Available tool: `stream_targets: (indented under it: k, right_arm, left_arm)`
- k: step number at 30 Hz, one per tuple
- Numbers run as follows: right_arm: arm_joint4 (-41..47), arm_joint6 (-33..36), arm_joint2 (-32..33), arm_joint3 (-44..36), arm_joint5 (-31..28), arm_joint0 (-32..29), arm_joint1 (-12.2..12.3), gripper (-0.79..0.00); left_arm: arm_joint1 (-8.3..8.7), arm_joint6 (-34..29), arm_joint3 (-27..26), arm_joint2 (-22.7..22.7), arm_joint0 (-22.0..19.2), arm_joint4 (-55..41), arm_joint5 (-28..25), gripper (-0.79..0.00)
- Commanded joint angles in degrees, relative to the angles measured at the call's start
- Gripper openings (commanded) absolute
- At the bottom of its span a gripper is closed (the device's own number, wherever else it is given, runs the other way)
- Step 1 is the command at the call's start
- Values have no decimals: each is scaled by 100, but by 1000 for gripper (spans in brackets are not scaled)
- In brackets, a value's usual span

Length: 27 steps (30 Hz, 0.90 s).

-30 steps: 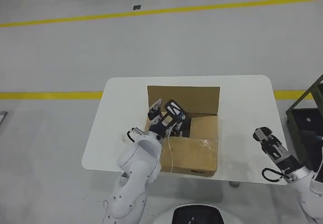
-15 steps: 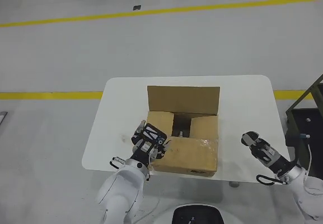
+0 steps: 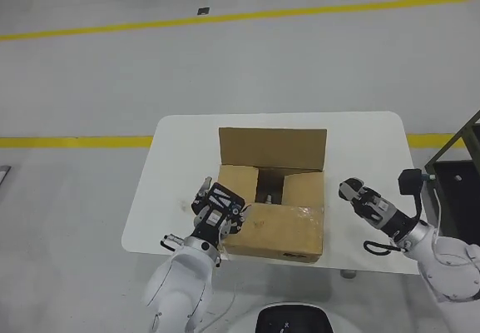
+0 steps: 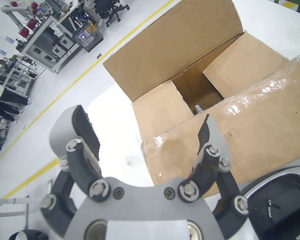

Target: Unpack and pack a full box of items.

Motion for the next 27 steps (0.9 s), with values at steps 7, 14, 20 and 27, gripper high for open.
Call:
stream_targets:
  k: [7, 14, 20, 27]
  right_arm:
    - [-101, -218, -99, 6, 380, 51, -10, -785]
    - [-155, -334, -27, -28, 555, -3, -1, -785]
    - [-155, -334, -27, -28, 555, -3, -1, -785]
    - [-547, 110, 7, -179, 311, -23, 59, -785]
  left_arm:
    - [0, 0, 0, 0, 0, 0, 0, 0]
    - [0, 21, 1, -5, 4, -8, 23, 0]
    - [24, 208, -19, -110, 76, -93, 211, 0]
    - [51, 162, -85, -191, 83, -66, 250, 0]
